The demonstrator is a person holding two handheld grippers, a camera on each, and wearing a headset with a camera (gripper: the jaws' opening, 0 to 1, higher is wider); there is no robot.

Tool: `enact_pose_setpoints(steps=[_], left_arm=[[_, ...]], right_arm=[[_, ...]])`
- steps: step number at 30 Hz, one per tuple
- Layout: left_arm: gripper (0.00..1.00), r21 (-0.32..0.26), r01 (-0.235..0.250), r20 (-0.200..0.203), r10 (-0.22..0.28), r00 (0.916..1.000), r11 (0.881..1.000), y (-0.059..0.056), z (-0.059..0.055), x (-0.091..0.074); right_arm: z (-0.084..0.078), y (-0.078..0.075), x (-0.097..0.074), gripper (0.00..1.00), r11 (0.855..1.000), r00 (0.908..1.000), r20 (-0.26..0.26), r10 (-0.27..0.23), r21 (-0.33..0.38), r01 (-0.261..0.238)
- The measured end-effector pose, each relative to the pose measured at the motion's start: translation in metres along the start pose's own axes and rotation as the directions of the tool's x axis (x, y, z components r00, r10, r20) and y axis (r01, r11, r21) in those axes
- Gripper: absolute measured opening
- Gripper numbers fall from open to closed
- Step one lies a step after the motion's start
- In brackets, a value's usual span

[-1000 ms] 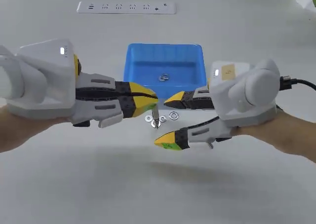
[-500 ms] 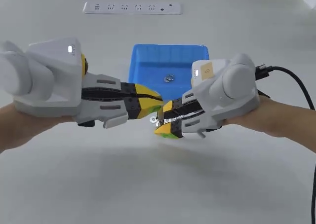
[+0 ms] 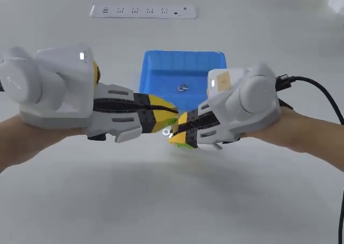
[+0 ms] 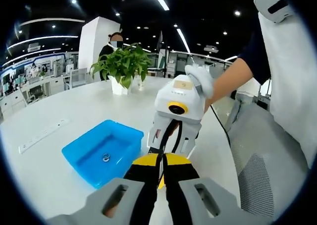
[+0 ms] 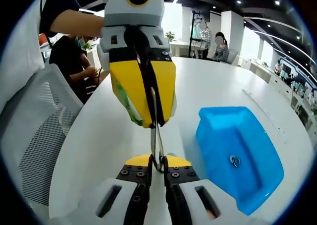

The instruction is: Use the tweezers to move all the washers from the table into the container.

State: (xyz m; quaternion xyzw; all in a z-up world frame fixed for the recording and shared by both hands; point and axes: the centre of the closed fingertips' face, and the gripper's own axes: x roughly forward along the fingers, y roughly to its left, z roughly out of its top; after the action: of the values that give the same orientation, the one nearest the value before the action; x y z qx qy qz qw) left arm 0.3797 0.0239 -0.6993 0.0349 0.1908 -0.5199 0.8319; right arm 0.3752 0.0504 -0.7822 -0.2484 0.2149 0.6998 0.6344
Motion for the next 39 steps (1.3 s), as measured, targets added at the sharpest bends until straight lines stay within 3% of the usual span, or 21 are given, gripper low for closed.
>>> enact_pose_setpoints(steps=[1, 5, 9, 13, 18, 21, 25, 29, 32, 34, 37, 39], left_arm=[[0.06, 0.033, -0.012, -0.002, 0.012, 0.9999, 0.999, 0.003, 0.0, 0.0], [0.15, 0.015, -0.025, -0.021, 0.025, 0.9995, 1.0, 0.004, -0.005, -0.001], [0.17, 0.001, -0.025, 0.012, 0.025, 0.9996, 1.0, 0.003, 0.001, -0.005], [0.25, 0.001, -0.044, 0.017, 0.044, 0.9989, 0.999, 0.005, 0.002, -0.006], [0.45, -0.001, -0.079, 0.03, 0.079, 0.9964, 0.997, 0.008, 0.002, -0.012], [0.49, -0.014, -0.084, 0.028, 0.085, 0.996, 0.996, 0.004, 0.0, -0.017], [0.63, -0.039, -0.11, 0.046, 0.111, 0.9927, 0.993, 0.0, 0.0, -0.025], [0.76, -0.053, -0.113, 0.018, 0.114, 0.9933, 0.992, -0.008, -0.01, -0.031], [0.78, -0.036, -0.121, -0.007, 0.121, 0.9926, 0.992, -0.013, -0.017, -0.035], [0.82, -0.043, -0.151, 0.0, 0.151, 0.9885, 0.988, -0.012, -0.018, -0.038], [0.89, -0.098, -0.223, 0.065, 0.23, 0.9709, 0.97, -0.005, -0.01, -0.043], [0.94, -0.12, -0.246, 0.094, 0.258, 0.9617, 0.962, -0.005, -0.007, -0.046]], right_arm=[[0.0, 0.0, 0.0, 0.1, 1.0, 1.0, 0.002, -0.007, 0.007, 0.007], [0.0, 0.002, 0.0, 0.1, 1.0, 0.9998, 0.009, -0.016, 0.007, 0.016], [0.0, 0.002, 0.0, 0.1, 1.0, 0.9997, 0.015, -0.021, 0.008, 0.021], [0.002, 0.001, -0.001, 0.1, 0.999, 0.9994, 0.022, -0.028, 0.017, 0.027], [0.008, -0.004, -0.006, 0.1, 0.998, 0.9979, 0.043, -0.048, 0.038, 0.047], [0.012, -0.005, -0.011, 0.1, 0.997, 0.9972, 0.046, -0.059, 0.046, 0.057], [0.018, -0.005, -0.021, 0.1, 0.996, 0.9962, 0.057, -0.065, 0.06, 0.062], [0.023, -0.005, -0.029, 0.1, 0.995, 0.9951, 0.063, -0.076, 0.063, 0.072], [0.025, -0.006, -0.036, 0.1, 0.995, 0.995, 0.059, -0.081, 0.057, 0.077], [0.027, -0.007, -0.039, 0.1, 0.995, 0.9949, 0.058, -0.083, 0.056, 0.08], [0.034, -0.009, -0.046, 0.1, 0.995, 0.994, 0.061, -0.09, 0.049, 0.087], [0.041, -0.011, -0.051, 0.1, 0.995, 0.9926, 0.073, -0.097, 0.047, 0.093]])
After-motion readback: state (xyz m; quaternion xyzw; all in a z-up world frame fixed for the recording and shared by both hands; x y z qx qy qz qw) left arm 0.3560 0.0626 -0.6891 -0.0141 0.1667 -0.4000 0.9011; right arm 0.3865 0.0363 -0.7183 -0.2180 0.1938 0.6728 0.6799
